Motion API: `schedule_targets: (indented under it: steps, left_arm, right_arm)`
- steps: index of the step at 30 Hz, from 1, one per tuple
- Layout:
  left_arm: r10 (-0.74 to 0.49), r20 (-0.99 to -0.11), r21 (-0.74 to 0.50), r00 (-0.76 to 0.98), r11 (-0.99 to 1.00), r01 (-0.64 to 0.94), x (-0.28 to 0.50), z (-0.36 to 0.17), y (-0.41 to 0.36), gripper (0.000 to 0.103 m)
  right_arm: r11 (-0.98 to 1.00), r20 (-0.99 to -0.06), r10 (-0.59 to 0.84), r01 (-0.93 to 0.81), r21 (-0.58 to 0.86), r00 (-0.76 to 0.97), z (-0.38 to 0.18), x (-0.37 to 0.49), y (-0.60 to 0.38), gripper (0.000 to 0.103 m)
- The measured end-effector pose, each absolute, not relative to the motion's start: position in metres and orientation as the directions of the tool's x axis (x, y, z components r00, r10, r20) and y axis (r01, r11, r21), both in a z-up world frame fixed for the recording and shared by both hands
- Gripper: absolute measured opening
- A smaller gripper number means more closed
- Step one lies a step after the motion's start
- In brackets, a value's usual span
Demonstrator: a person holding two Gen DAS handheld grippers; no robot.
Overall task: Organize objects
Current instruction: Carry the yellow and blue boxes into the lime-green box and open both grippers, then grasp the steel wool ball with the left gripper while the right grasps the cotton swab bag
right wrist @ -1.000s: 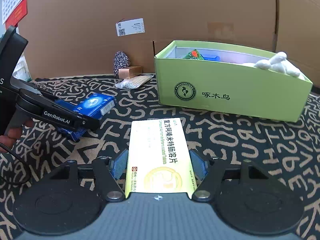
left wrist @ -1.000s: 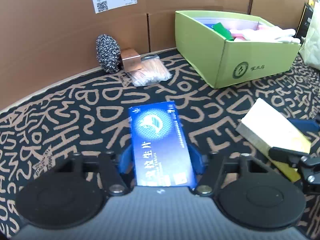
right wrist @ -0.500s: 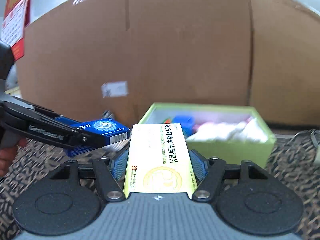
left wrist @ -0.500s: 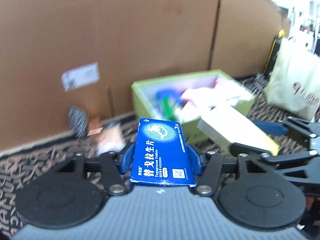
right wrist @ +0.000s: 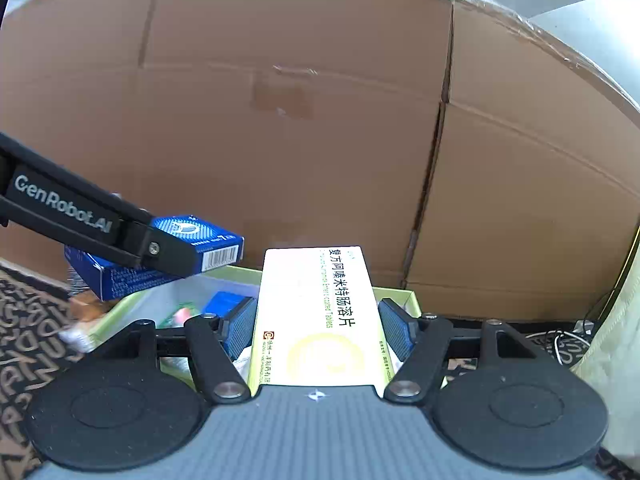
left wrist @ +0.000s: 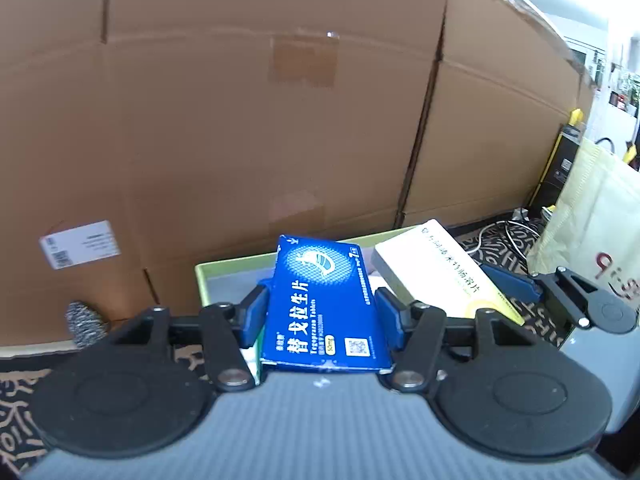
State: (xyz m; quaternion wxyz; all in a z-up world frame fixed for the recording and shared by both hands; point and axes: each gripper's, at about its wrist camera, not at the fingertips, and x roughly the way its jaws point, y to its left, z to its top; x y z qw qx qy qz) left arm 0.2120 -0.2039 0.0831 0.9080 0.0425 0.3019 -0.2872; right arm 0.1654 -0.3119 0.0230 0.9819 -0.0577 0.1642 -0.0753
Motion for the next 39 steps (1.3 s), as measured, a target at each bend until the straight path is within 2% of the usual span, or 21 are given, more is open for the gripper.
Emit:
schedule_targets:
  steps: [5,6,7,9,11,14,20,25,32,39]
  left_arm:
    - [-0.48,-0.578,-0.094,0.66,0.842,0.531,0.237,0.067,-0.223,0.057]
    - [-0.482,-0.569,-0.089,0.666,0.842,0.533,0.241,0.061,-0.226,0.06]
    - [-0.491,-0.561,-0.087,0.666,0.835,0.543,0.245,0.055,-0.227,0.079]
    - [-0.461,-0.558,-0.068,0.69,0.854,0.516,0.251,0.042,-0.225,0.093]
    - [-0.457,-0.546,-0.069,0.702,0.86,0.506,0.252,0.032,-0.216,0.095]
    - [-0.456,-0.551,-0.093,0.699,0.866,0.492,0.255,0.025,-0.203,0.097]
    - [-0.446,-0.561,-0.131,0.697,0.879,0.457,0.259,0.026,-0.182,0.1]
    - [-0.429,-0.555,-0.109,0.713,0.887,0.448,0.239,0.027,-0.156,0.103]
    - [-0.382,-0.572,-0.126,0.726,0.915,0.383,0.206,0.026,-0.087,0.103]
    - [-0.276,-0.603,-0.124,0.748,0.959,0.255,0.181,0.01,-0.01,0.103]
  right_arm:
    - [0.984,-0.32,-0.167,0.14,-0.107,0.932,0.013,0.195,-0.324,0.071]
    - [0.985,-0.324,-0.163,0.137,-0.103,0.932,0.008,0.199,-0.324,0.07]
    - [0.988,-0.337,-0.148,0.122,-0.097,0.93,0.001,0.206,-0.327,0.073]
    - [0.989,-0.402,-0.14,0.109,-0.099,0.905,-0.012,0.216,-0.331,0.075]
    - [0.988,-0.419,-0.149,0.114,-0.109,0.896,-0.021,0.212,-0.335,0.075]
    - [0.987,-0.376,-0.161,0.137,-0.09,0.912,-0.024,0.198,-0.34,0.081]
    - [0.985,-0.354,-0.173,0.167,-0.047,0.919,-0.016,0.177,-0.339,0.082]
    - [0.988,-0.303,-0.157,0.151,-0.042,0.94,0.0,0.155,-0.321,0.085]
    - [0.997,-0.258,-0.067,0.058,-0.043,0.964,0.016,0.12,-0.281,0.086]
    - [0.993,-0.291,0.089,-0.106,-0.043,0.952,0.005,0.101,-0.221,0.086]
